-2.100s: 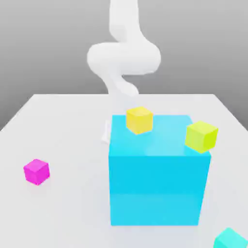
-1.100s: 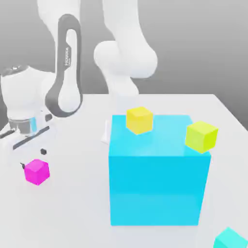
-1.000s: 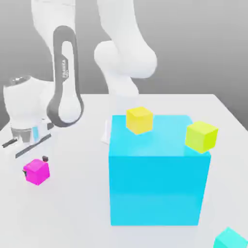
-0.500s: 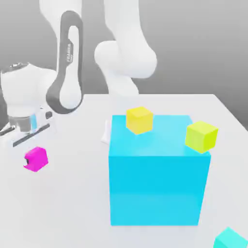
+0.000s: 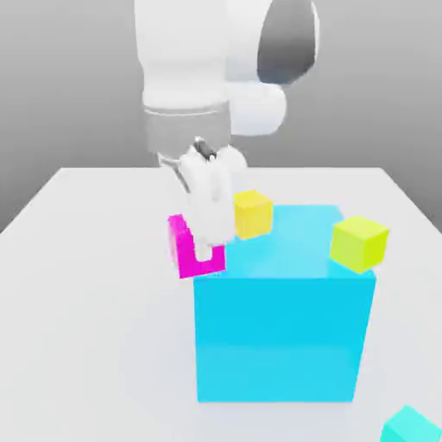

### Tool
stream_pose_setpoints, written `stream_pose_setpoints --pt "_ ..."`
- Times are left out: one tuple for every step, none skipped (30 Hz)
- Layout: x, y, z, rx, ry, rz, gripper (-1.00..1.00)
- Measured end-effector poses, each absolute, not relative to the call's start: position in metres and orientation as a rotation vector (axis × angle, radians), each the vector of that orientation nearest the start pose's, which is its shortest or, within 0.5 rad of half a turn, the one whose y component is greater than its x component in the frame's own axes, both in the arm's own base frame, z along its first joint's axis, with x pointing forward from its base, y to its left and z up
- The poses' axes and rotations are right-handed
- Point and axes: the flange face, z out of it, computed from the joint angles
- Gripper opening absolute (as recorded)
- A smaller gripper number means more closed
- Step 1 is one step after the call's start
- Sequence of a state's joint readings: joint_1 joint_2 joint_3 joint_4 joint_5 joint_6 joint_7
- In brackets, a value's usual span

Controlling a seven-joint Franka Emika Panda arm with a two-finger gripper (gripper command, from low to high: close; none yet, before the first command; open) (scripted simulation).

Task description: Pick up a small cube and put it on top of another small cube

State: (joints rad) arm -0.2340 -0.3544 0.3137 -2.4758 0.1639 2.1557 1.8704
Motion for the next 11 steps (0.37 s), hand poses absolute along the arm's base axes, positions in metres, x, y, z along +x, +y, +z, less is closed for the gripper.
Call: stream_pose_setpoints --pt "0.426 0.067 0.427 -1.882 2.475 0.017 -1.00" --pt "0.420 0.092 0.438 -1.955 2.425 0.015 -1.00" --pt "0.412 0.118 0.449 -2.027 2.372 0.012 -1.00" --pt "0.404 0.143 0.454 -2.098 2.319 0.009 -1.00" --pt "0.397 0.161 0.449 -2.149 2.279 0.006 -1.00" --pt "0.394 0.170 0.439 -2.175 2.259 0.004 -1.00" --pt "0.392 0.174 0.426 -2.187 2.249 0.004 -1.00" --pt "0.391 0.176 0.415 -2.193 2.244 0.003 1.00" --pt "0.391 0.176 0.415 -2.193 2.244 0.003 1.00" --pt "0.391 0.176 0.415 -2.193 2.244 0.003 1.00" --pt "0.391 0.176 0.415 -2.193 2.244 0.003 1.00"
